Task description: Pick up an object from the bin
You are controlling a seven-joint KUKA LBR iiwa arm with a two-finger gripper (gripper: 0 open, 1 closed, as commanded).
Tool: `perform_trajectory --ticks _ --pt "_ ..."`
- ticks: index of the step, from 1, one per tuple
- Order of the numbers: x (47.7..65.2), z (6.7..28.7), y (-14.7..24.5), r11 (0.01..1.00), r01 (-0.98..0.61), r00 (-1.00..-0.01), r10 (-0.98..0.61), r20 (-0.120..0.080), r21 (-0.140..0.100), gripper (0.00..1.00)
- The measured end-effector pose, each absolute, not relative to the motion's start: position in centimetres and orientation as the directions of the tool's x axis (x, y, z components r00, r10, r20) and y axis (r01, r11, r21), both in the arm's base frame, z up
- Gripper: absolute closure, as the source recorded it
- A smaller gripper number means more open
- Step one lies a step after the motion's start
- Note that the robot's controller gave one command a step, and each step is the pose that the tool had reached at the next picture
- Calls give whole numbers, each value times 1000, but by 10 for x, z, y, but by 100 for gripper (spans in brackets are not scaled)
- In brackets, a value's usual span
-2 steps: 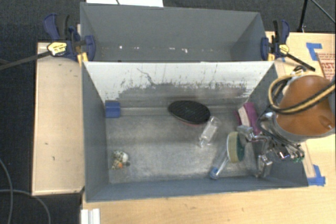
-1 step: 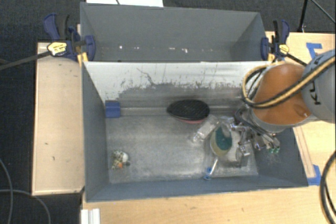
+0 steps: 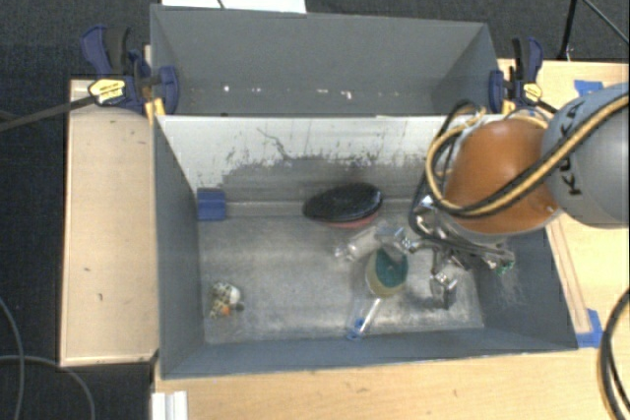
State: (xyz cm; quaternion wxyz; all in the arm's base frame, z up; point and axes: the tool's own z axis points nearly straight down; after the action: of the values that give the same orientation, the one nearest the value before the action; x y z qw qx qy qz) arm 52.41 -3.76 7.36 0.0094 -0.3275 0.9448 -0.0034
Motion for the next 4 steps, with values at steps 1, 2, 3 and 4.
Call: perform_trajectory --ticks 1,2,3,4 --pt "518 73 5 675 -738 -675 -738 -8 -9 0" --pt "535 71 53 746 -666 -746 -666 -4 0 0" --pt "536 71 51 748 -663 -748 -663 -4 -1 100" --pt "542 195 42 729 -684 -729 -684 -9 -7 100"
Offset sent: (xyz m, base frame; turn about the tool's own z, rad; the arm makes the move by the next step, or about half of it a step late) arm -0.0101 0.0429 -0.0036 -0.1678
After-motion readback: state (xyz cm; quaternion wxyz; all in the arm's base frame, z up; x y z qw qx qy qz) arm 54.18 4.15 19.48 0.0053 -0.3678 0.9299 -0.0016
